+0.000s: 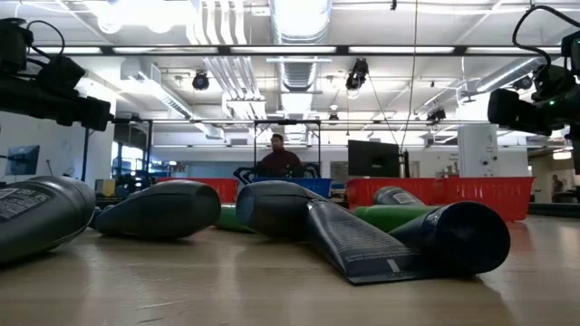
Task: Pick & Place Travel size toiletries
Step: Put the green shampoo into the right red bin
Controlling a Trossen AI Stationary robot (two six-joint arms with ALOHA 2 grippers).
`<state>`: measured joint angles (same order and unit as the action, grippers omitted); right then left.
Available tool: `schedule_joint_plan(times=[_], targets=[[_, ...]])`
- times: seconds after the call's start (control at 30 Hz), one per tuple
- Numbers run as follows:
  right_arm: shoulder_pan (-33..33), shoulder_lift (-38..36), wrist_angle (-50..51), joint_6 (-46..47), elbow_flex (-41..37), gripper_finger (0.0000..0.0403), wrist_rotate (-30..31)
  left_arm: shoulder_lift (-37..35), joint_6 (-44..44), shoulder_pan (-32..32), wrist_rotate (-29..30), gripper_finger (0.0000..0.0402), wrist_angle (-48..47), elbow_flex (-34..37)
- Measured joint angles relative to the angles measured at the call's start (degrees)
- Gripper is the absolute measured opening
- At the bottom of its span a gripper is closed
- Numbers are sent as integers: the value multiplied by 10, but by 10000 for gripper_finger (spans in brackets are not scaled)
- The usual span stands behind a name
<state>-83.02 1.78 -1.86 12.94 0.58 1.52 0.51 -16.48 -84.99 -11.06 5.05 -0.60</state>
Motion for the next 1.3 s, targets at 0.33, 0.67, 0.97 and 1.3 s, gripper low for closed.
schedule_joint_plan(times=[0.33, 0.67, 0.97, 1.3], targets=[[0, 0, 0, 0, 0, 46, 0, 0, 0, 0, 0, 110, 0, 0], [0, 0, 0, -13, 0, 58, 2, 0, 0, 0, 0, 110, 0, 0], [0, 0, 4, 212, 0, 87, -16, 0, 0, 0, 0, 110, 0, 0], [0, 22, -30, 462, 0, 115, -243, 0, 0, 0, 0, 110, -1, 0]])
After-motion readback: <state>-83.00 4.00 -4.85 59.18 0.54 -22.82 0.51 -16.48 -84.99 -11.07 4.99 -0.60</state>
